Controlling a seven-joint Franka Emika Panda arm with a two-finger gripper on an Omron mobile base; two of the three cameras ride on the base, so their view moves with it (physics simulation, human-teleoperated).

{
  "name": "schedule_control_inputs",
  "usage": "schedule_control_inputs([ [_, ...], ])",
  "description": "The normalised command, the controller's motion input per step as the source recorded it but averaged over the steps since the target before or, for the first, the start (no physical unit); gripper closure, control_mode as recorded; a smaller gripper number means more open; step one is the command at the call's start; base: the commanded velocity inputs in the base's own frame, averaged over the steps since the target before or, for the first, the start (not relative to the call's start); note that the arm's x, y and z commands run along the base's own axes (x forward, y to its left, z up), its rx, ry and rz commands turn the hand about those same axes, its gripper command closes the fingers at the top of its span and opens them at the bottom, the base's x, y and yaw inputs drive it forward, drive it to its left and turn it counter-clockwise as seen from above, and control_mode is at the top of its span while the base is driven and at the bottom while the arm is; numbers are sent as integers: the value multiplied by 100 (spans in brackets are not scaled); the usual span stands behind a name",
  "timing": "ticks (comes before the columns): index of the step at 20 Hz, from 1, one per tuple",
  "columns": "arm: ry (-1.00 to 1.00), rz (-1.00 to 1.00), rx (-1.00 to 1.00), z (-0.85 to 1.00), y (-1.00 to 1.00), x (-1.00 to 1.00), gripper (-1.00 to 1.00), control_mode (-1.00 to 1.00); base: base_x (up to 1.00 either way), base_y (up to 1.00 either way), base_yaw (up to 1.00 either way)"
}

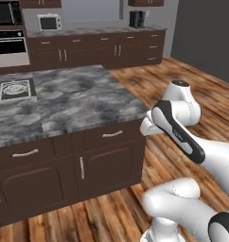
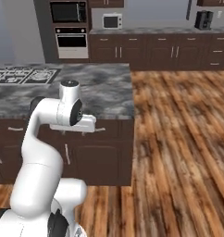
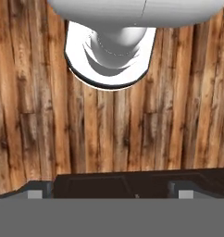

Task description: Place the pan on the rear right burner on the stove. Then place the tomato and the onion in the pan and turn on the rear right burner.

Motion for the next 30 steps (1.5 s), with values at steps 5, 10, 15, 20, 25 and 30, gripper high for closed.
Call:
schedule_control_inputs([
  [5, 0, 0, 0, 0, 0, 0, -100, 100, -44, 100, -6],
  [10, 0, 0, 0, 0, 0, 0, -100, 100, -24, 100, -1],
  [15, 0, 0, 0, 0, 0, 0, -100, 100, 12, 100, 2],
  [20, 0, 0, 0, 0, 0, 0, -100, 100, 48, 100, 22],
  [25, 0, 0, 0, 0, 0, 0, -100, 100, 79, 97, 7],
  [30, 0, 0, 0, 0, 0, 0, -100, 100, 83, 37, 3],
])
